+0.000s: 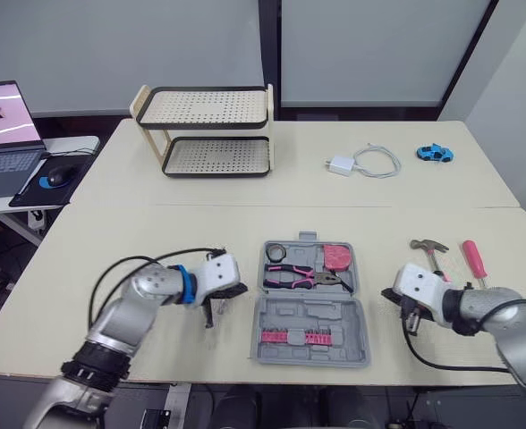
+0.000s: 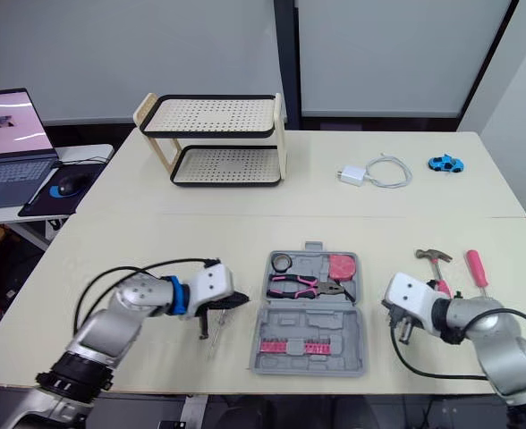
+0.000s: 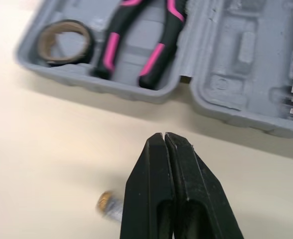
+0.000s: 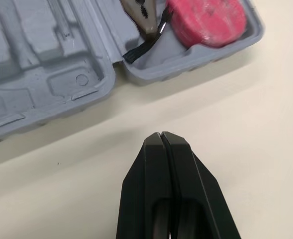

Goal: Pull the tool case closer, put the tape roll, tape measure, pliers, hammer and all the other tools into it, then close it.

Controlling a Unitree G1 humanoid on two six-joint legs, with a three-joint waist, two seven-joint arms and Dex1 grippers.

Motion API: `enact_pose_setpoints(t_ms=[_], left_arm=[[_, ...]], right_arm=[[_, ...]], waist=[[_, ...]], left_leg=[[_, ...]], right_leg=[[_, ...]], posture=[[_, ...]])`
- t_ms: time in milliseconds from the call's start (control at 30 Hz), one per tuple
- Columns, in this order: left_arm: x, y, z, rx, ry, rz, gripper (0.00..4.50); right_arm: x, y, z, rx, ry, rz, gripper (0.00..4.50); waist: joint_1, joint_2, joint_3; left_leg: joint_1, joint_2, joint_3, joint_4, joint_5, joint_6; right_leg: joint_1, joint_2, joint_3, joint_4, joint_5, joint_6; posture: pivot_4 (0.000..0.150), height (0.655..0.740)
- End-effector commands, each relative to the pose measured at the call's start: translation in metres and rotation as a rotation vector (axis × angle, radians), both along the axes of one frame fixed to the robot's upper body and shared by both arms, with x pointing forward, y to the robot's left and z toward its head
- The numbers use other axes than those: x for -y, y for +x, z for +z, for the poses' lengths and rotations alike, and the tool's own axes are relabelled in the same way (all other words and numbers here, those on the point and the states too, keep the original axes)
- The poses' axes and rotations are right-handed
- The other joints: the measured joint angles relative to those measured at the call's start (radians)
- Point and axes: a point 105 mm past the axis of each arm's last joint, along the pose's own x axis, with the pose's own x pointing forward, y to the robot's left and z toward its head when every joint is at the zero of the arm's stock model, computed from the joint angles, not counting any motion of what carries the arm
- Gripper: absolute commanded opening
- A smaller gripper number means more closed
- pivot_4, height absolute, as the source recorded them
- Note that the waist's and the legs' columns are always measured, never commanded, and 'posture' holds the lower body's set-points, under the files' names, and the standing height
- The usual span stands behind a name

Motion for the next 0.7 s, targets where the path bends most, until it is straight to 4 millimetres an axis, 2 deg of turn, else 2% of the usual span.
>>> enact_pose_setpoints(t_ms=[33,100,167,300,333,433,567,700], left_arm=[[-0.035,0.002,0.038,0.053,-0.06,0.053,0.02],[-0.06,0.002,0.048,0.067,-0.05,0.101,0.02],[-0.085,-0.003,0.051,0.054,-0.023,0.151,0.02],[-0.116,-0.013,0.049,0.03,0.004,0.229,0.02],[-0.125,-0.016,0.048,0.012,0.005,0.256,0.2],[-0.144,-0.026,0.044,-0.02,-0.002,0.313,0.93],[-0.158,-0.031,0.041,-0.025,-0.007,0.368,2.2],[-0.164,-0.036,0.037,-0.035,-0.022,0.406,3.53]], right_arm=[[0.018,-0.011,0.037,0.065,0.011,-0.03,0.0],[0.033,-0.02,0.052,0.047,0.019,-0.076,0.0],[0.05,-0.028,0.065,0.043,0.013,-0.129,0.0],[0.076,-0.041,0.08,0.024,-0.012,-0.193,0.0],[0.084,-0.046,0.085,0.019,-0.033,-0.204,0.18],[0.106,-0.059,0.095,-0.005,-0.062,-0.234,0.94],[0.128,-0.066,0.102,-0.024,-0.089,-0.276,2.37],[0.144,-0.073,0.099,-0.073,-0.108,-0.297,3.82]], waist=[[0.001,0.0,0.001],[-0.001,0.0,0.002],[-0.002,0.001,0.003],[0.001,0.001,0.003],[0.002,0.001,0.004],[0.002,-0.001,0.006],[0.002,-0.001,0.007],[0.001,-0.001,0.007]], left_leg=[[0.0,0.0,0.0,0.0,0.0,0.0],[0.0,0.001,0.0,-0.001,0.0,0.0],[0.0,0.0,0.001,-0.001,0.0,0.0],[0.0,0.0,0.001,-0.001,-0.001,0.001],[0.0,0.0,0.001,-0.001,-0.001,0.001],[0.0,0.0,0.001,-0.001,-0.001,0.002],[0.0,0.001,0.002,-0.002,-0.001,0.002],[0.0,0.001,0.003,-0.002,-0.001,0.002]], right_leg=[[0.0,0.0,0.0,0.0,0.0,0.0],[0.0,0.0,0.0,-0.001,0.0,0.0],[0.0,-0.001,0.001,-0.001,0.0,0.0],[0.0,-0.001,0.0,-0.001,0.0,0.0],[0.0,-0.001,0.0,-0.001,0.0,0.0],[0.0,-0.001,0.0,-0.001,0.0,0.0],[0.0,-0.001,0.0,-0.001,0.0,0.0],[0.0,-0.001,0.0,-0.001,0.0,0.0]], posture=[[0.15,0.7318],[0.15,0.7318],[0.15,0.7318],[0.15,0.7318],[0.15,0.7318],[0.15,0.7318],[0.15,0.7318],[0.15,0.7318]])
